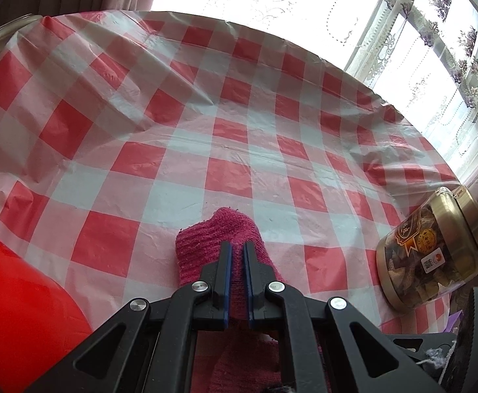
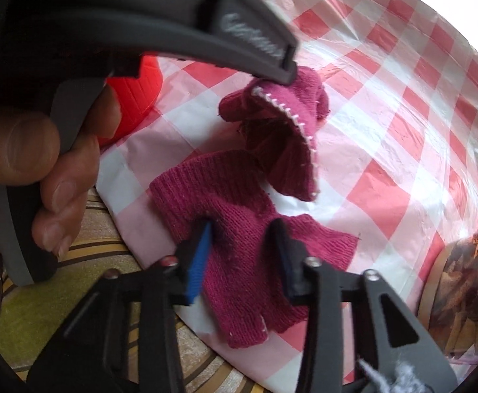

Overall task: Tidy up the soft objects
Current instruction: 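Grasp a magenta fingerless glove with the left tool while the right tool grasps the other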

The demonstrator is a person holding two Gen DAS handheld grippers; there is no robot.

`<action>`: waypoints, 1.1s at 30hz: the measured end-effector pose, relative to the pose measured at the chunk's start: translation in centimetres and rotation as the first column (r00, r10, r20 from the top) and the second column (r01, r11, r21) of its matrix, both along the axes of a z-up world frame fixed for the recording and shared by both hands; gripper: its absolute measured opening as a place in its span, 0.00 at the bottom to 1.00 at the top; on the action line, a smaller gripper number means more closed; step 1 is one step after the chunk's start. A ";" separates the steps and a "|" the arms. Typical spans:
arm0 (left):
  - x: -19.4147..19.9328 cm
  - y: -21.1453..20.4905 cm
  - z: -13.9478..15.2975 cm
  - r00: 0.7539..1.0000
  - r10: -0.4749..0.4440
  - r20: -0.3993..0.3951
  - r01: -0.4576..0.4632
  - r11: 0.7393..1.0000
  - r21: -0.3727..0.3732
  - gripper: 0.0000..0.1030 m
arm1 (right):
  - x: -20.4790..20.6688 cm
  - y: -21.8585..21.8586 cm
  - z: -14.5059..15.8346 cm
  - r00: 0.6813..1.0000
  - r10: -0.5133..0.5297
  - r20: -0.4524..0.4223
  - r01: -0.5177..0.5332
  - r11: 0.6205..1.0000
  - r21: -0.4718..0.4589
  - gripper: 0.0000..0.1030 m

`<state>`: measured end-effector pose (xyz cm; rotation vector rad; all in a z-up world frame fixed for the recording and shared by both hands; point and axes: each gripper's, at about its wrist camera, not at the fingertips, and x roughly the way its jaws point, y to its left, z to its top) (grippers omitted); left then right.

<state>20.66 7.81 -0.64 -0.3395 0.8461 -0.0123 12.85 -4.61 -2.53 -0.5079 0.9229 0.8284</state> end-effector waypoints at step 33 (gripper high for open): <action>-6.3 -5.3 7.5 0.973 -0.098 0.210 0.110 0.993 -0.048 0.07 | -2.4 -15.1 6.5 0.934 -0.349 -0.079 0.358 0.902 0.240 0.15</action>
